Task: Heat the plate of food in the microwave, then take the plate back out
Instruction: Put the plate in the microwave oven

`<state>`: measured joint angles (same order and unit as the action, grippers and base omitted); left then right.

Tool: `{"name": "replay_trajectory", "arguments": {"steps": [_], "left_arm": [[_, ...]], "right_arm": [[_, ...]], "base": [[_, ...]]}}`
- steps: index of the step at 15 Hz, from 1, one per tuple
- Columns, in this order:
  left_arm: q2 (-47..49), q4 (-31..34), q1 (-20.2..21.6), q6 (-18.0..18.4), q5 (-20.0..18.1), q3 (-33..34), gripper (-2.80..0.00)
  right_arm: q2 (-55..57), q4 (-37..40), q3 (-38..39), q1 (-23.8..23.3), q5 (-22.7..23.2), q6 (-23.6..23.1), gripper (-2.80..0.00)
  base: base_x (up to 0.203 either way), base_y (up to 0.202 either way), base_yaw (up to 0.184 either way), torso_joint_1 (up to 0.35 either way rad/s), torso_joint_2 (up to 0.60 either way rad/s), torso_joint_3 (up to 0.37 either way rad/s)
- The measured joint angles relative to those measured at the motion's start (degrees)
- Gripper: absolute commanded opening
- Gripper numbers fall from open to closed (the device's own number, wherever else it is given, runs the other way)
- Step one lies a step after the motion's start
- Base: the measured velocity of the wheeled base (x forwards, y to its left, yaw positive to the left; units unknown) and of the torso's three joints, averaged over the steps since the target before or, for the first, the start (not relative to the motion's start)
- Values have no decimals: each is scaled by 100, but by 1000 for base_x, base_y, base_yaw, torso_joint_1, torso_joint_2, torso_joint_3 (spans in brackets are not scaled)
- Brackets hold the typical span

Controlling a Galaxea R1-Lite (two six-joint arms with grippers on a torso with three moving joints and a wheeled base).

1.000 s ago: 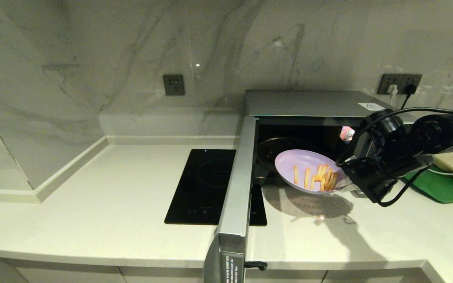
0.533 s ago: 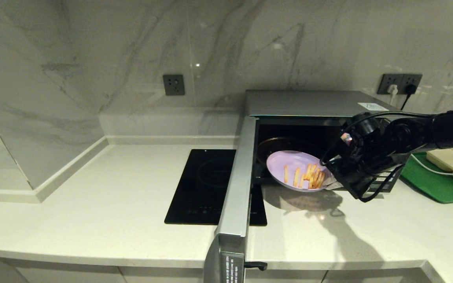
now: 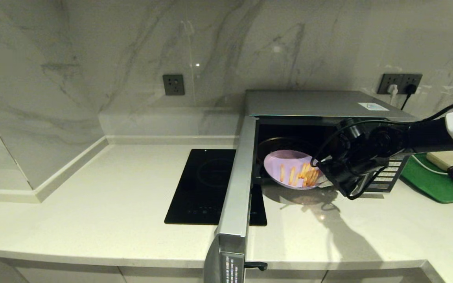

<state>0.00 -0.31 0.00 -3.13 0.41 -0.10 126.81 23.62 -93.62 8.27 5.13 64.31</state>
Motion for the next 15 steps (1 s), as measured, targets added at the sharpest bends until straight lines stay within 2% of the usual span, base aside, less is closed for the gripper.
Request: {"name": "replay_trajectory", "arguments": {"steps": [3,15], "left_arm": [[0,0,0,0,0,0,-280],[0,1,0,0,-1,0,-280]], "right_arm": [[175,-552,-43,-13,-226,18,-280],[564,-571,-930,-201,-189,22,-280]], "base": [[0,0,0,0,0,0],[0,0,0,0,0,0]]}}
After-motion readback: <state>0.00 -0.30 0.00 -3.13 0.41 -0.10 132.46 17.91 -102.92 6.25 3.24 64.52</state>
